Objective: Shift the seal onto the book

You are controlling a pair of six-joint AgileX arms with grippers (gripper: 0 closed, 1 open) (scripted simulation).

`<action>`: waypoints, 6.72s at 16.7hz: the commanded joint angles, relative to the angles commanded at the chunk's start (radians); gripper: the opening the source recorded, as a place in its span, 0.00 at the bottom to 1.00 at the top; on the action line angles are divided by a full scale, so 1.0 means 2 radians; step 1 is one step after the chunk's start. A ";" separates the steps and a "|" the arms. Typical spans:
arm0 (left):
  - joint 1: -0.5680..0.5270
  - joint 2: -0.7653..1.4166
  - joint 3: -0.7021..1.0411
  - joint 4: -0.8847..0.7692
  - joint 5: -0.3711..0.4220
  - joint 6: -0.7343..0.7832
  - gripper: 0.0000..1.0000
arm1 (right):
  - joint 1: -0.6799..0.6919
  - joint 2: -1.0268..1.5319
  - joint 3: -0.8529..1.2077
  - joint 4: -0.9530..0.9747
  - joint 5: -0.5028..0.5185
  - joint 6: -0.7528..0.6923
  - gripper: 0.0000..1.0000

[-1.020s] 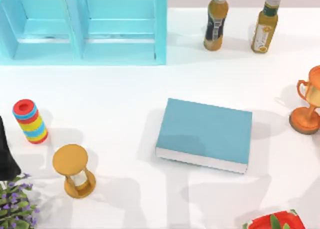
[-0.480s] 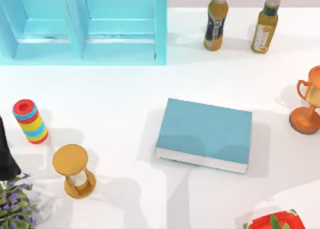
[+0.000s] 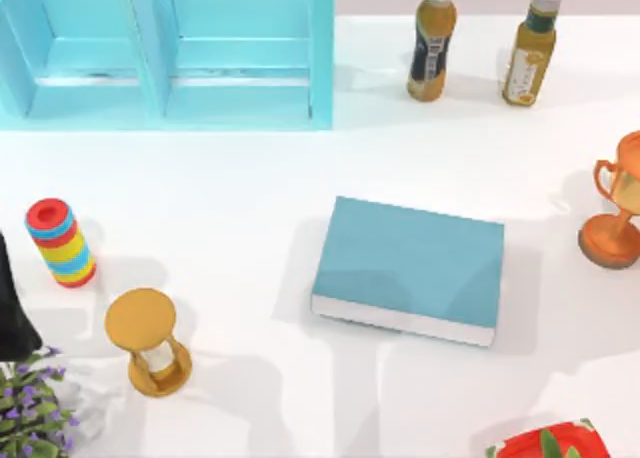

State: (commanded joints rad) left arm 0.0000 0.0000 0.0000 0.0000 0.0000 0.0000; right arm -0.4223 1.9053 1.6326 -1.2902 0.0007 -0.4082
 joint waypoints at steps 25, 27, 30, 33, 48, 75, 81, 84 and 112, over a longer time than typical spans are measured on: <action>0.000 0.000 0.000 0.000 0.000 0.000 1.00 | 0.002 0.043 -0.143 0.186 0.000 0.002 0.32; 0.000 0.000 0.000 0.000 0.000 0.000 1.00 | 0.002 0.043 -0.143 0.186 0.000 0.002 0.17; 0.000 0.000 0.000 0.000 0.000 0.000 1.00 | 0.002 0.043 -0.143 0.186 0.000 0.002 0.00; 0.000 0.000 0.000 0.000 0.000 0.000 1.00 | 0.002 0.043 -0.143 0.186 0.000 0.002 0.00; 0.000 0.000 0.000 0.000 0.000 0.000 1.00 | 0.065 -0.019 -0.031 0.072 0.034 0.150 0.00; 0.000 0.000 0.000 0.000 0.000 0.000 1.00 | 0.494 0.095 0.130 -0.011 0.019 0.476 0.00; 0.000 0.000 0.000 0.000 0.000 0.000 1.00 | 0.510 0.136 0.125 0.008 0.002 0.515 0.00; 0.000 0.000 0.000 0.000 0.000 0.000 1.00 | 0.508 0.135 0.125 0.007 0.002 0.515 0.00; 0.000 0.000 0.000 0.000 0.000 0.000 1.00 | 0.510 0.135 0.134 -0.001 0.002 0.515 1.00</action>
State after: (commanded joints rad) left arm 0.0000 0.0000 0.0000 0.0000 0.0000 0.0000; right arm 0.5979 2.1756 1.9005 -1.2930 0.0045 0.6215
